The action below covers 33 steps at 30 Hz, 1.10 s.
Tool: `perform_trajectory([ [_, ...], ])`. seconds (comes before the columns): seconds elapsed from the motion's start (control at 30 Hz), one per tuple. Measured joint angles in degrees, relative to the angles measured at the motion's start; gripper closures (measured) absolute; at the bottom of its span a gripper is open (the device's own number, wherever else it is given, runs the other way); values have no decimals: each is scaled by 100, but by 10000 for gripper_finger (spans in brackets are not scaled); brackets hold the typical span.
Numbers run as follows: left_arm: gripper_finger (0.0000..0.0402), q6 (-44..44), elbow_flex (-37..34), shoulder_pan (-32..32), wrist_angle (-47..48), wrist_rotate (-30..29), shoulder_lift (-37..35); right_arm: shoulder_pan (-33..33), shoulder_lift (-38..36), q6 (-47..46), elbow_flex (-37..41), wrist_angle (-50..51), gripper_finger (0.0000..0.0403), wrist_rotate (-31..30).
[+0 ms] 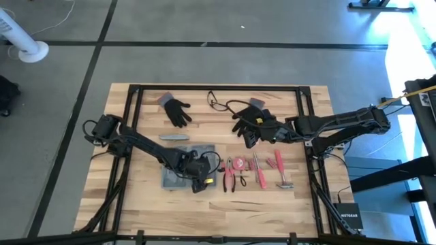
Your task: Prefit tool cases
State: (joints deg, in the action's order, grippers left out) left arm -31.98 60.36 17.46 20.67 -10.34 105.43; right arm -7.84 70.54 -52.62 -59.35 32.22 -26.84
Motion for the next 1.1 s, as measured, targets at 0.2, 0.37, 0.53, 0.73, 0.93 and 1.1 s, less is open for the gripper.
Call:
perform_trajectory([
  [0.2,311,159,-3,103,174,-35,4,0,0,17,0,116,182,-63],
  [0.37,392,56,69,172,374,180,-41,0,2,21,0,147,182,-65],
  [0.53,400,68,182,167,719,118,-457,0,4,42,0,149,182,-72],
  [0.73,401,283,234,46,958,-357,-1164,-2,4,46,0,181,182,-208],
  [0.93,401,1023,240,-381,887,-618,-1250,-2,4,46,0,176,182,-362],
  [1.1,401,2110,279,-880,912,-613,-951,-2,4,19,0,161,182,-364],
])
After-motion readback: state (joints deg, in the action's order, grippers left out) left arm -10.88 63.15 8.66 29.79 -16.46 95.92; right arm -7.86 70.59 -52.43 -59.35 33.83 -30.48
